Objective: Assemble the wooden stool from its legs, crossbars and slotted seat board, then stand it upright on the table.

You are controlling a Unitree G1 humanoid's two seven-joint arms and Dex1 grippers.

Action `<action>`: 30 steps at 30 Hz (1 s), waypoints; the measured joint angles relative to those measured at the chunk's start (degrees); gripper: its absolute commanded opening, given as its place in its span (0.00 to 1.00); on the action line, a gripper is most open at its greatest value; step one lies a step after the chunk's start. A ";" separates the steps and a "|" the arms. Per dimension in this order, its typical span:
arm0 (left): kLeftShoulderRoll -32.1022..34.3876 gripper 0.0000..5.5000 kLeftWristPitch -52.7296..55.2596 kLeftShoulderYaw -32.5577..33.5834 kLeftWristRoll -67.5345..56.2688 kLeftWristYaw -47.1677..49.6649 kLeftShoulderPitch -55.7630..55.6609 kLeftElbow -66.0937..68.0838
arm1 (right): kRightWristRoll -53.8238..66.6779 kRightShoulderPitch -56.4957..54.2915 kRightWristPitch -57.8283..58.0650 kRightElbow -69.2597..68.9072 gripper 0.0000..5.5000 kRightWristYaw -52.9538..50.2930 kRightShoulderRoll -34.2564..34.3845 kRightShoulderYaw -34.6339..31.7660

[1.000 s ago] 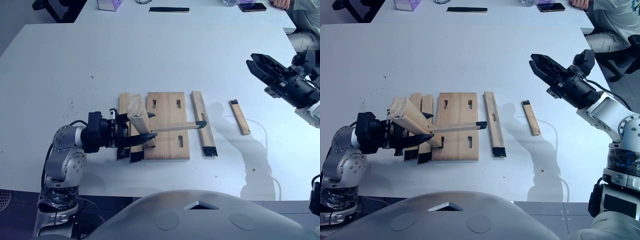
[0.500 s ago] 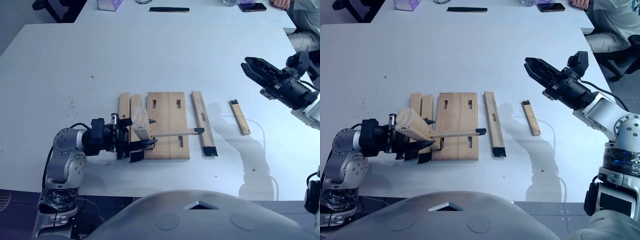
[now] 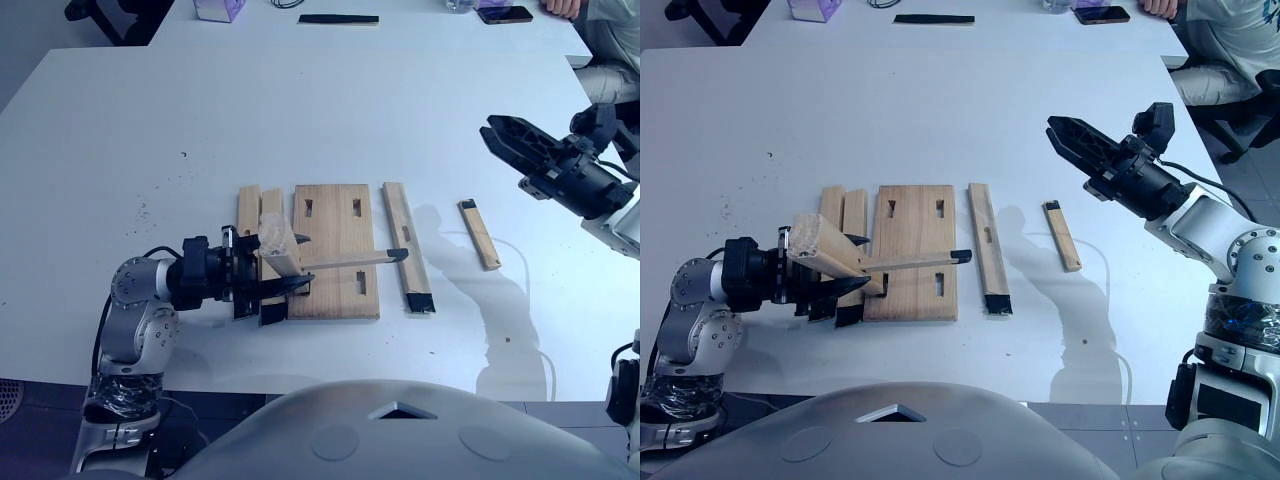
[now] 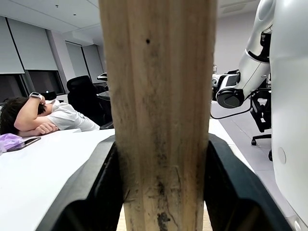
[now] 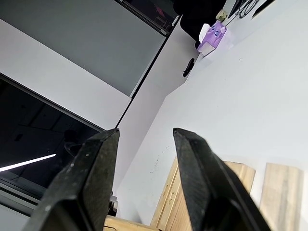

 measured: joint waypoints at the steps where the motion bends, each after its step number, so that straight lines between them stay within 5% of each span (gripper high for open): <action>1: 0.09 0.38 -0.49 0.00 -0.11 -0.40 -0.05 0.46 | 0.00 0.08 0.01 -0.03 0.37 0.00 0.00 -0.13; 9: 2.08 0.38 -1.81 -1.25 -0.21 -3.38 -1.07 2.45 | -0.19 1.89 0.02 -0.95 0.37 -0.31 0.44 -0.83; 18: 8.94 0.38 10.81 -1.00 -5.71 -3.52 -2.70 4.18 | -0.63 4.49 -0.54 -3.57 0.37 -1.17 1.52 -1.66; 30: 7.85 0.38 -3.63 -3.72 0.39 -3.56 -1.04 6.48 | -2.00 4.54 -1.33 -3.93 0.37 -1.23 2.27 -1.72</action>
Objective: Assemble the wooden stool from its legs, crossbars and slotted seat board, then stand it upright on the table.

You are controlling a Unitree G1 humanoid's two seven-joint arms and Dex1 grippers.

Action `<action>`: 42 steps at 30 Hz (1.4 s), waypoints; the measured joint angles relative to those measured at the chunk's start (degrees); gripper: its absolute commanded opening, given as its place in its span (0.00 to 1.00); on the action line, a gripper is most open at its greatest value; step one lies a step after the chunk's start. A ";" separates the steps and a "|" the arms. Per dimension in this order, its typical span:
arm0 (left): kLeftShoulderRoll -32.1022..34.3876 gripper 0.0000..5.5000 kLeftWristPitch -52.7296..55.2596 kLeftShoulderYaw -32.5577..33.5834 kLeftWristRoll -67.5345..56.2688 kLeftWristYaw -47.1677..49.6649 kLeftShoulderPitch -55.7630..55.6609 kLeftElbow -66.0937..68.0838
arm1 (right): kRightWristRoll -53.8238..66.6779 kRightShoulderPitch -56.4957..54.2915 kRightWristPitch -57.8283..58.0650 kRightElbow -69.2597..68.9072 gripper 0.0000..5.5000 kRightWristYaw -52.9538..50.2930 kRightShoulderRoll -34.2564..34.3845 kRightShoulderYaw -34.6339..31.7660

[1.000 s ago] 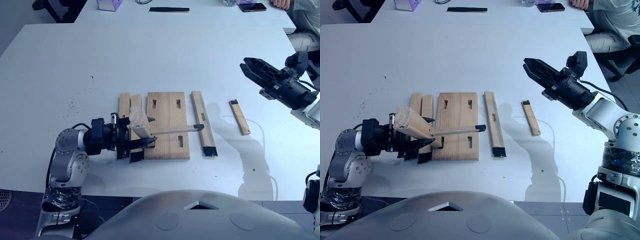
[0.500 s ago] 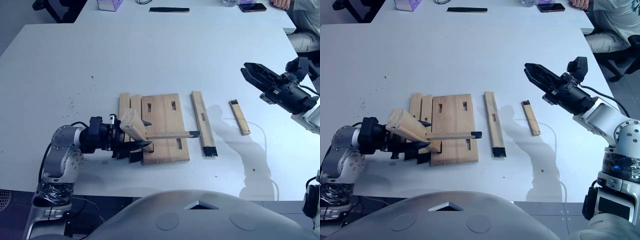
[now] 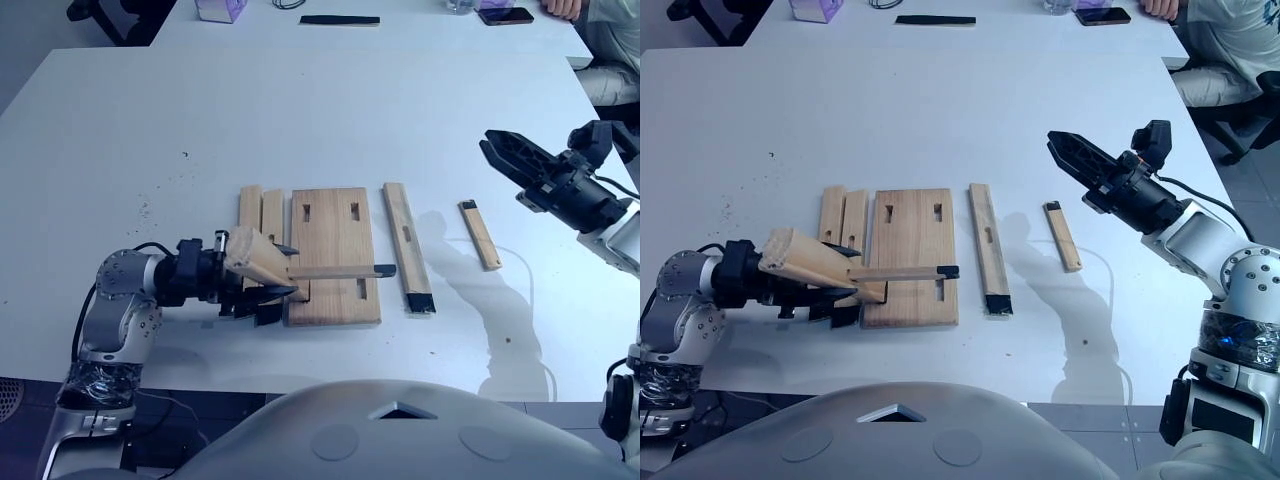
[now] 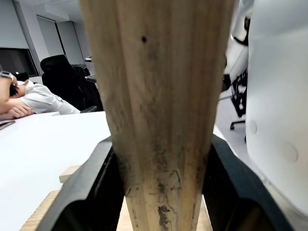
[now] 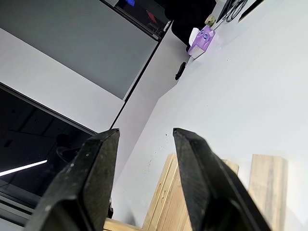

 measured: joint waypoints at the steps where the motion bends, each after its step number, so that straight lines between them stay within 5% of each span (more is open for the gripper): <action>1: 0.04 0.38 -0.60 -0.38 0.88 0.62 0.23 -0.19 | -0.01 0.00 -0.16 0.00 0.37 -0.02 0.07 0.00; 22: 5.34 0.38 13.95 -5.31 6.67 16.51 -12.92 -0.04 | -3.33 1.52 -2.40 -2.07 0.37 -1.23 3.33 0.20; 30: 6.15 0.61 18.71 -6.85 10.56 15.46 -10.80 1.35 | -6.63 1.77 -2.88 -3.36 0.37 -0.46 4.61 0.29; 38: 8.10 0.64 24.08 -1.05 7.01 13.29 -16.17 2.32 | -7.27 3.24 -3.71 -5.03 0.37 0.04 5.58 -0.23; 42: 12.45 0.64 24.44 3.02 7.78 12.75 -9.70 -1.35 | -7.21 6.09 -4.59 -7.20 0.37 -0.09 5.69 -2.65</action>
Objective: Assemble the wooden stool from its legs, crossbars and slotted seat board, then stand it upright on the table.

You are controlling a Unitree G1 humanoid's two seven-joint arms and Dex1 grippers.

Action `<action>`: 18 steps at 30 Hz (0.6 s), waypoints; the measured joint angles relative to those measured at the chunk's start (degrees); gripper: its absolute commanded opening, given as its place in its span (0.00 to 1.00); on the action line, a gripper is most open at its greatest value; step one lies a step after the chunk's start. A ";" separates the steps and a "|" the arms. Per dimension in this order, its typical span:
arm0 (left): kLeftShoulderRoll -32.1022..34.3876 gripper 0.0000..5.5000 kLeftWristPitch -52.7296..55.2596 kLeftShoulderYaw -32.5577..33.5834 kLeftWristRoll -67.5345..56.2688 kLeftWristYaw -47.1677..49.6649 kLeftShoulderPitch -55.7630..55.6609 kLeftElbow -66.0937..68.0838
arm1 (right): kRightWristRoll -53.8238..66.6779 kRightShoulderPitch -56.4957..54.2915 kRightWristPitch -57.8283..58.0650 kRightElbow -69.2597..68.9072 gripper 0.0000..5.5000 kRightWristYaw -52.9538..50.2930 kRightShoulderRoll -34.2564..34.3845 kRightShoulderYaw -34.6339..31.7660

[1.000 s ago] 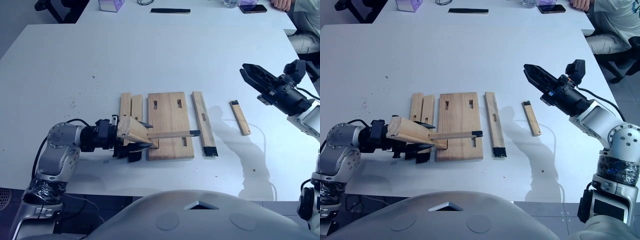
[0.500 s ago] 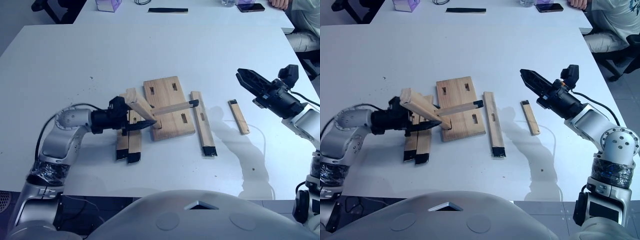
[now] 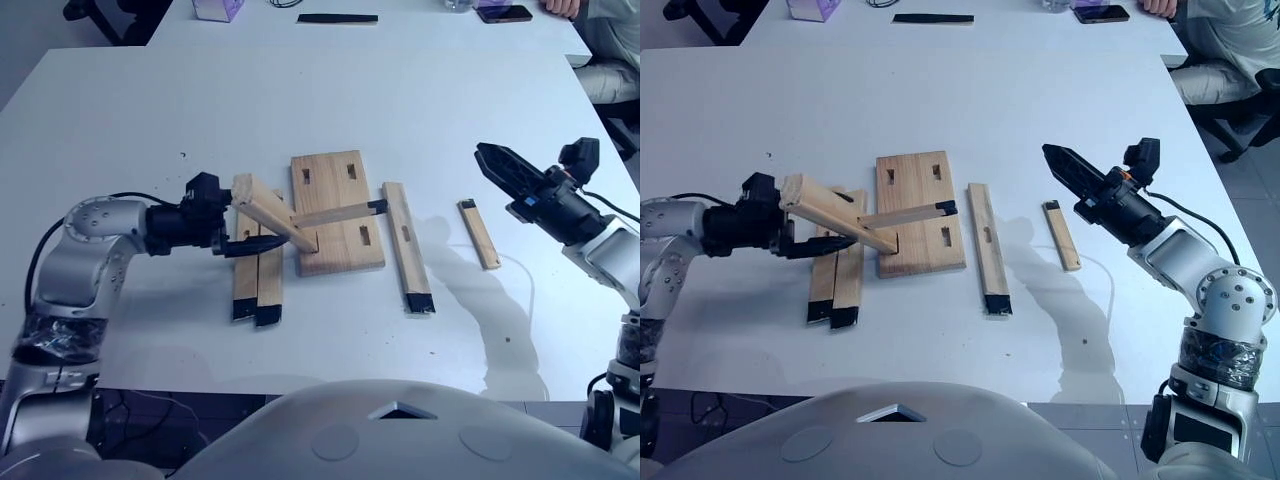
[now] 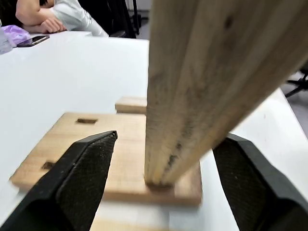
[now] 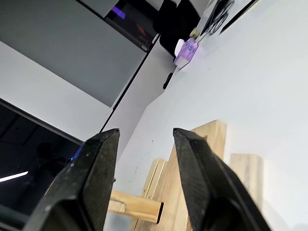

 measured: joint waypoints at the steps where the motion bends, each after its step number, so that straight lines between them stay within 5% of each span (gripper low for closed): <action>1: 0.25 0.64 -0.03 1.23 0.26 0.20 2.60 -1.01 | 0.04 1.00 -0.36 -0.86 0.37 -0.14 0.09 -0.74; 5: 0.01 0.64 1.34 5.66 0.85 4.71 11.13 -5.73 | -0.03 3.95 -1.89 -3.49 0.37 -0.56 0.89 -2.20; 13: -9.55 0.64 11.72 14.52 6.33 33.16 23.71 -19.46 | 0.47 13.39 -5.29 -10.30 0.37 -1.24 1.75 -7.08; 18: -8.19 0.64 32.88 12.04 5.23 41.55 25.03 -26.46 | 0.44 15.48 -7.58 -13.22 0.37 -1.76 3.18 -7.45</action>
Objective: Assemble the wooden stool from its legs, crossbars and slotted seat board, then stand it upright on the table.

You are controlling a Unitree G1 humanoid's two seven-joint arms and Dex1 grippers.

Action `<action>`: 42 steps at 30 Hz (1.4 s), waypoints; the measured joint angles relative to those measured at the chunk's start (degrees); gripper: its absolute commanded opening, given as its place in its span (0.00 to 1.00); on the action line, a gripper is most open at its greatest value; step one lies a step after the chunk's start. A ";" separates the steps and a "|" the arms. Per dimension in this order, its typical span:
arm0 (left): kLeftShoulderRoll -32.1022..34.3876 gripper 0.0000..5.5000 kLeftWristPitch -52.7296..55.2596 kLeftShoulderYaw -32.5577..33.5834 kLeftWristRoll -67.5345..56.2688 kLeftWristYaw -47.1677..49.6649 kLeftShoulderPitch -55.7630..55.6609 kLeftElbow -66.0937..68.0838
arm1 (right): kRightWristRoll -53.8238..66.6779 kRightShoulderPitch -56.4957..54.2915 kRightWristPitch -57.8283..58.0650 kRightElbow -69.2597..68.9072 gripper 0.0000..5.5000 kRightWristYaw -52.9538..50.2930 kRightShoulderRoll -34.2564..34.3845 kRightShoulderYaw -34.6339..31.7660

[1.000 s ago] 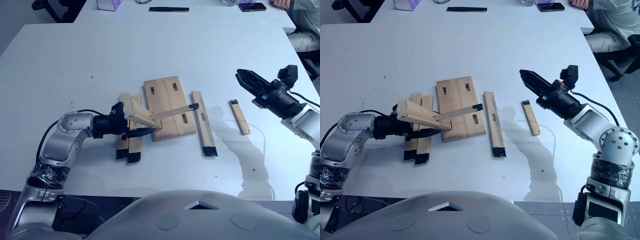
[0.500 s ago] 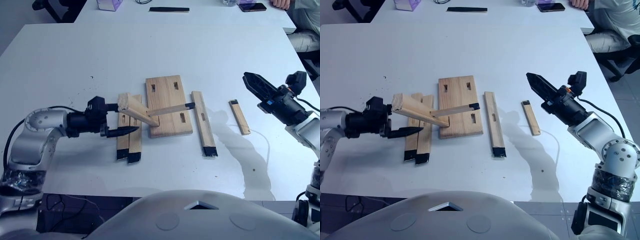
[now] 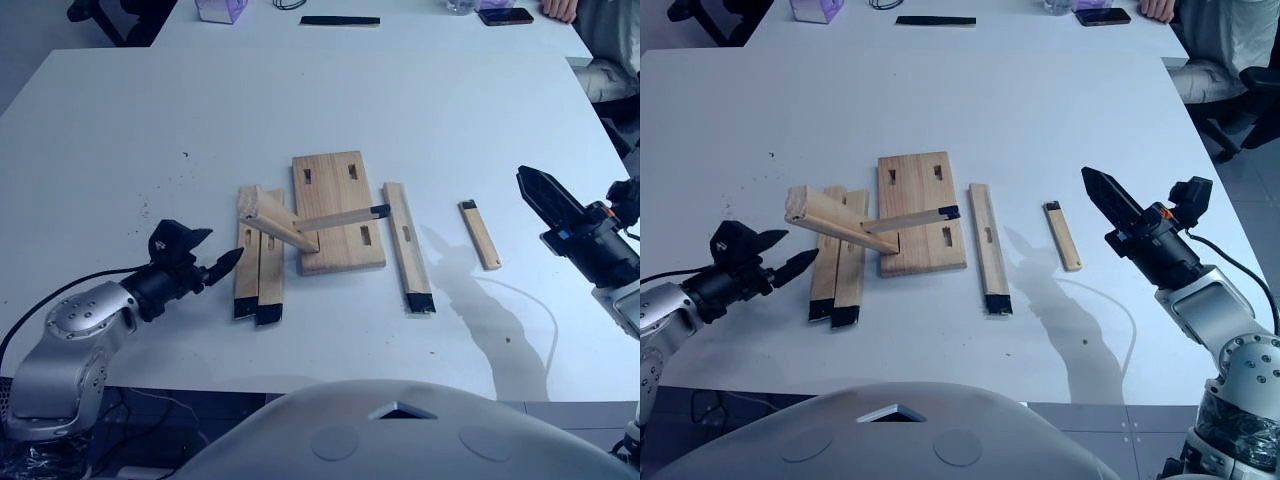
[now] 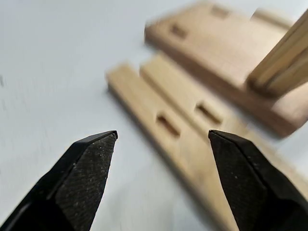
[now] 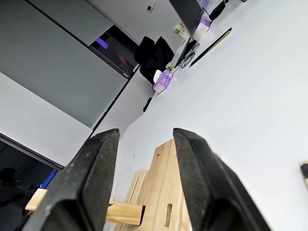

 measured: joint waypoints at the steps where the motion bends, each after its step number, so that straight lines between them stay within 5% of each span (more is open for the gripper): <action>1: 0.04 0.64 2.95 -0.72 -1.66 0.29 0.01 -1.99 | -0.05 0.01 -0.53 -0.69 0.37 -0.28 0.43 0.25; 10: 2.08 0.64 10.51 -2.97 -2.87 1.14 -0.89 -5.79 | -0.68 2.92 -3.56 -3.63 0.37 -1.06 1.87 1.68; 26: 9.51 0.64 3.48 -7.27 3.57 -4.35 -6.99 7.19 | -2.55 7.27 -7.68 -7.74 0.37 -1.87 4.36 3.85; 36: 7.44 0.37 1.91 -6.98 3.01 -5.39 -9.05 14.40 | -3.02 4.21 -7.77 -5.80 0.37 -1.85 2.12 4.53; 42: 3.12 0.37 -5.78 -5.70 4.18 -4.68 -10.84 20.79 | -3.47 2.69 -7.74 -4.97 0.37 -1.83 1.21 5.71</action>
